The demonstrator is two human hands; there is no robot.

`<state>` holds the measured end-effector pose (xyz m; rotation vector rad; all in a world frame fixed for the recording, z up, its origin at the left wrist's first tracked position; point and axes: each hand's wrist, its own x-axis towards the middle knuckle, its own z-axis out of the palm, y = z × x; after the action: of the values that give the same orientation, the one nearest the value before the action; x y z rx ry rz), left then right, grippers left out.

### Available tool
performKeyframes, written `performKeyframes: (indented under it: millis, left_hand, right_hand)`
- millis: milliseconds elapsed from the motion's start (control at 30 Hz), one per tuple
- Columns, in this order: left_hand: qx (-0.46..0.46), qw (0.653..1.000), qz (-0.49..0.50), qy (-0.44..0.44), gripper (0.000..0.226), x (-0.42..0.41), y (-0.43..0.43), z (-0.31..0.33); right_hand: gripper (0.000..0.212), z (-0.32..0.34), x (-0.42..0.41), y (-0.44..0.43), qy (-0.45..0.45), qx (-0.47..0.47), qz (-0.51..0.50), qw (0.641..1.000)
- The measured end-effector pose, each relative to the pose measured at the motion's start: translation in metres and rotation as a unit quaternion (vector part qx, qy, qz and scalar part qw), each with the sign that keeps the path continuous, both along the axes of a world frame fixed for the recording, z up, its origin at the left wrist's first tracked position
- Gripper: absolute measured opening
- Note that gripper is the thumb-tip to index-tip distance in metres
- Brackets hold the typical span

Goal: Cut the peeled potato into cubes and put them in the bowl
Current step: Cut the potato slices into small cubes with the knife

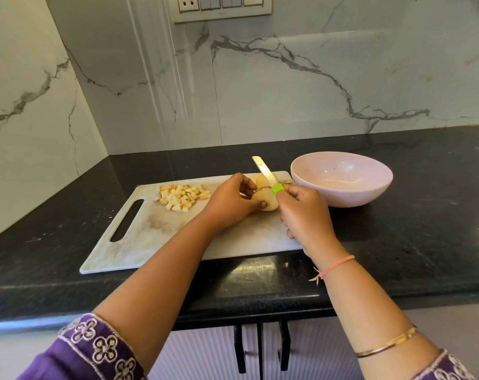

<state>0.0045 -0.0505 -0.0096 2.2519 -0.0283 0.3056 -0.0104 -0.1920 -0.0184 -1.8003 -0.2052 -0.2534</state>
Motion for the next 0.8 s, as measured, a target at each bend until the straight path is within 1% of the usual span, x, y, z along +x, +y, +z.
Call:
performKeyframes:
  millis: [167, 267, 333, 433, 467, 600, 733, 800]
  left_hand:
    - [-0.015, 1.000, -0.015, -0.009, 0.026, -0.001, 0.003, -0.002]
    - [0.034, 0.999, 0.005, -0.030, 0.019, 0.000, 0.003, -0.006]
    - [0.071, 0.996, 0.014, -0.048, 0.026, 0.001, -0.002, -0.008]
    - [0.092, 0.993, 0.012, -0.069, 0.050, 0.001, -0.008, -0.009]
    - [0.104, 0.992, 0.013, -0.076, 0.053, 0.001, -0.009, -0.010]
    - [0.132, 0.985, 0.033, -0.102, 0.050, 0.001, -0.010, -0.009]
    - [0.090, 0.991, 0.046, -0.085, 0.048, -0.002, -0.007, -0.005]
    - [0.084, 0.992, 0.048, -0.080, 0.048, -0.004, -0.006, -0.004]
  right_hand:
    - [0.024, 0.001, -0.001, 0.000, 0.002, -0.002, -0.002, 1.000]
    - [0.024, 0.000, -0.002, 0.002, 0.000, -0.002, -0.003, 1.000]
    - [0.024, 0.000, -0.002, 0.001, 0.001, 0.001, -0.004, 1.000]
    - [0.022, 0.001, -0.002, 0.001, -0.002, 0.005, -0.003, 1.000]
    - [0.023, 0.002, -0.001, 0.001, -0.005, 0.005, -0.003, 1.000]
    - [0.025, 0.002, 0.000, 0.003, -0.004, 0.000, -0.007, 1.000]
    - [0.035, 0.001, 0.001, 0.002, 0.005, 0.013, -0.015, 1.000]
    - [0.033, 0.001, 0.000, 0.001, 0.006, 0.016, -0.017, 1.000]
